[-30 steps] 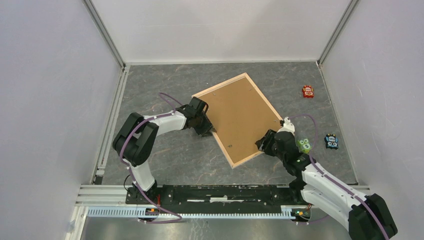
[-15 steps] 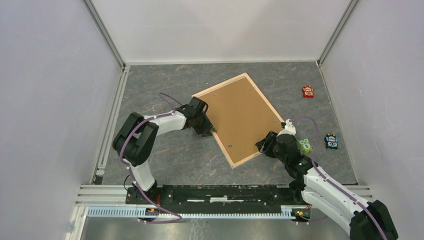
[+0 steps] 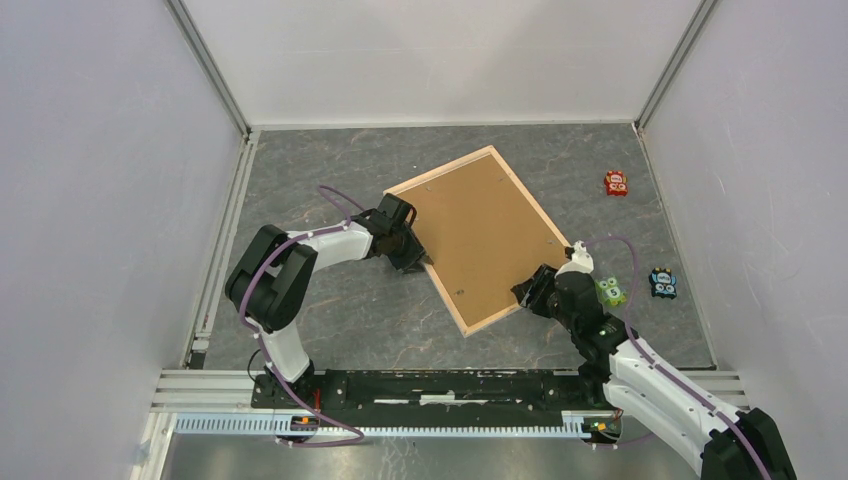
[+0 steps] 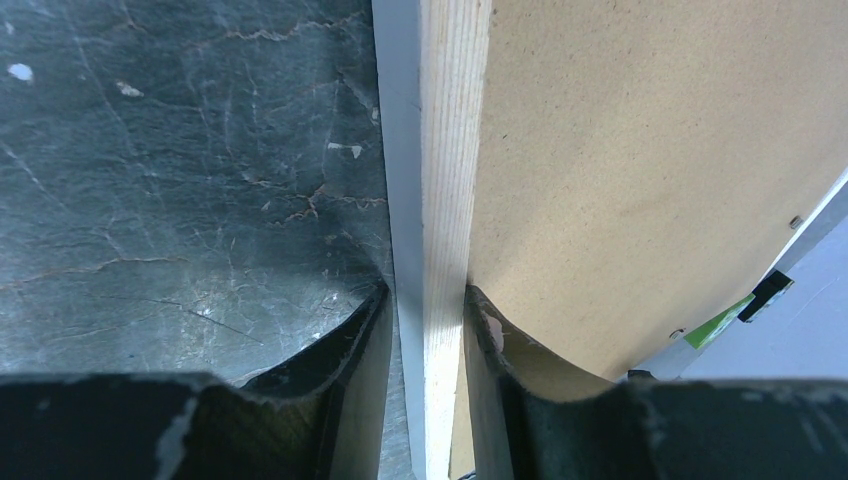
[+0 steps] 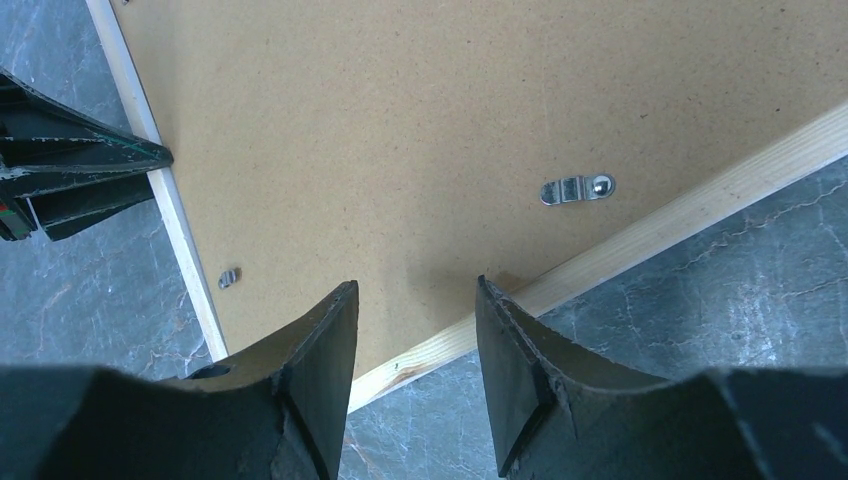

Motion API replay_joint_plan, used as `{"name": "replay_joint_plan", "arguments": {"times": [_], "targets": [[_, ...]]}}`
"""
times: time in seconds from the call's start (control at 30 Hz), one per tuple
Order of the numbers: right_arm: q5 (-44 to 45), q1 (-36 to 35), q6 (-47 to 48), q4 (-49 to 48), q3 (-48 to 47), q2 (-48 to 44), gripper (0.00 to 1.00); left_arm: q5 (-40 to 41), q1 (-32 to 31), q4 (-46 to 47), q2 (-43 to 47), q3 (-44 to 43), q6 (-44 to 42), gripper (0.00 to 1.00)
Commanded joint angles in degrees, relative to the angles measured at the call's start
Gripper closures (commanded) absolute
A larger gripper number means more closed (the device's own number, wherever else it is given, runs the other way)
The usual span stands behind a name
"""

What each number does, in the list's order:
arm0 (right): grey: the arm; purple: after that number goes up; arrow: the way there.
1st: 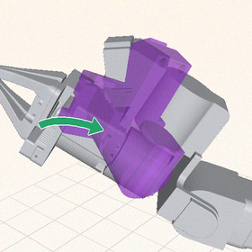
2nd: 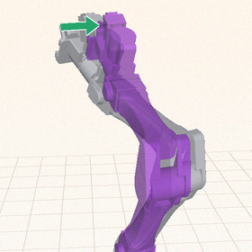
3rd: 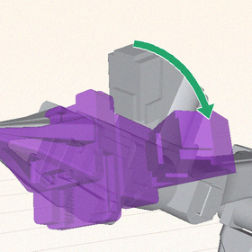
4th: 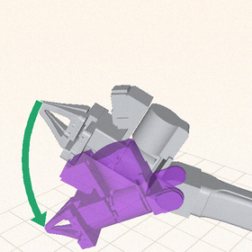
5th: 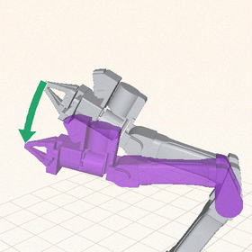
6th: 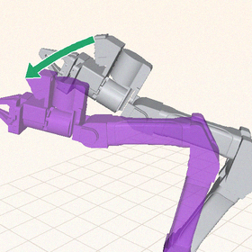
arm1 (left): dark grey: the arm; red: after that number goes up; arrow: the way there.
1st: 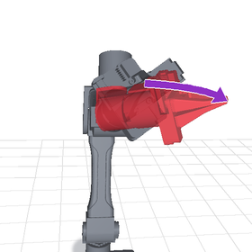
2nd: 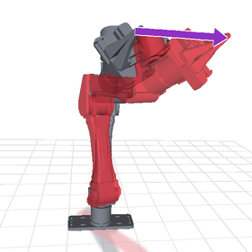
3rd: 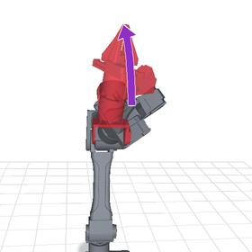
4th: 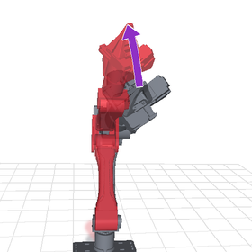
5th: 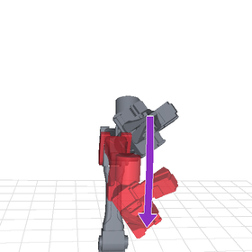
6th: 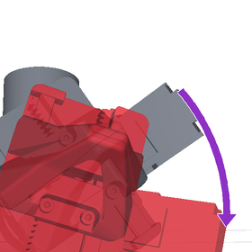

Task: Put the photo into the frame
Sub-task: Install the photo frame at the center of the board.

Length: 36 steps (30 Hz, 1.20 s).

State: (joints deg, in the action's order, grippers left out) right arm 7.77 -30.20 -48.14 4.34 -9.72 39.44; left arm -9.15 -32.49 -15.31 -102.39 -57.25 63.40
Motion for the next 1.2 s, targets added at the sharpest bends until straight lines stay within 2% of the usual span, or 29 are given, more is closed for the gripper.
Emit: {"name": "replay_joint_plan", "arguments": {"times": [0.0,0.63,0.8,0.9,0.97,1.07,1.17], "targets": [[0.07,0.06,-0.01,5.99,1.84,0.09,0.47,1.41,0.14,-1.12,-1.23,0.30,0.32,0.61],[0.40,0.05,0.07,6.64,3.16,-1.45,0.47,1.03,0.12,-1.06,-1.49,0.31,0.50,0.61],[1.68,0.05,-0.27,-1.78,6.33,0.66,0.47,1.00,0.05,-1.09,-1.66,0.56,0.41,0.61],[0.54,-0.16,-0.13,-15.03,10.18,2.03,0.49,0.83,0.06,-1.05,-2.02,0.56,0.39,0.61],[0.10,-0.52,0.37,-19.84,11.58,3.57,0.49,0.86,0.06,-1.09,-1.96,0.48,0.24,0.61],[0.93,-0.71,2.75,-13.36,7.46,4.20,0.47,1.48,0.06,-1.45,-1.35,0.33,-0.22,0.60],[1.57,-0.74,6.56,-5.41,3.75,-0.21,0.44,2.36,0.06,-1.88,-0.59,-0.25,-1.78,0.54]]}}
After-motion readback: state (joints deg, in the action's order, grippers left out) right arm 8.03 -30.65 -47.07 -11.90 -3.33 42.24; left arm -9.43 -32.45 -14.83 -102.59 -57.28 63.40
